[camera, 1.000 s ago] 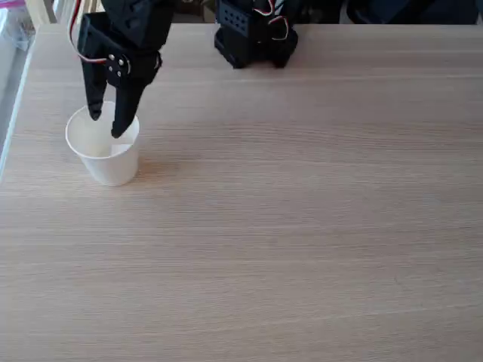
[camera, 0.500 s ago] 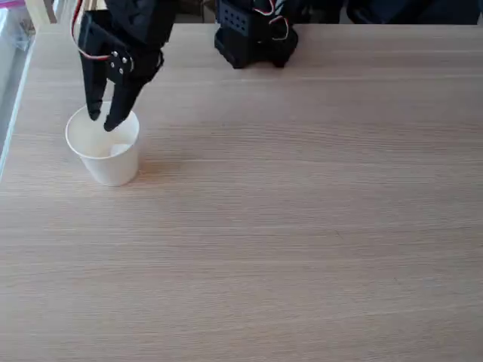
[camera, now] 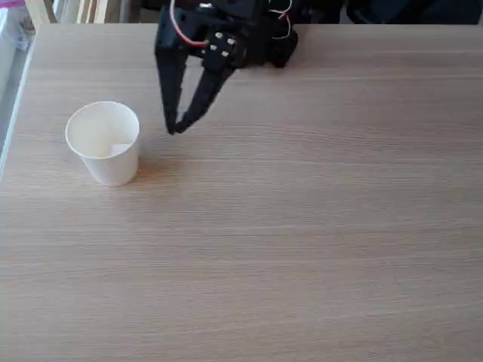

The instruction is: Grasp a block and put it in the bin.

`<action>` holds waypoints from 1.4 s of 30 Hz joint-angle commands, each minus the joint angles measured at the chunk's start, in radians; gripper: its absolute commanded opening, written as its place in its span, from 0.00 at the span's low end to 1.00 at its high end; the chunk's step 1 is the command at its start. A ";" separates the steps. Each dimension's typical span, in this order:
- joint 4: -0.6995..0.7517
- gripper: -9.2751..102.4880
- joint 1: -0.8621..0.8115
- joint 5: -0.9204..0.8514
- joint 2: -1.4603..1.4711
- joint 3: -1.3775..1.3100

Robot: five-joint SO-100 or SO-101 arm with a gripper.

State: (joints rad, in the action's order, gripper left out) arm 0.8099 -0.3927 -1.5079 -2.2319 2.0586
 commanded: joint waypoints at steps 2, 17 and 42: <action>-0.011 0.08 0.133 0.018 -0.219 0.172; 0.044 0.08 0.462 -0.005 -0.696 0.690; 0.515 0.08 0.479 -0.060 -1.063 1.048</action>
State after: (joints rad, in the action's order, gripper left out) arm 1.2885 0.0675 -1.5953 -3.2628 3.0956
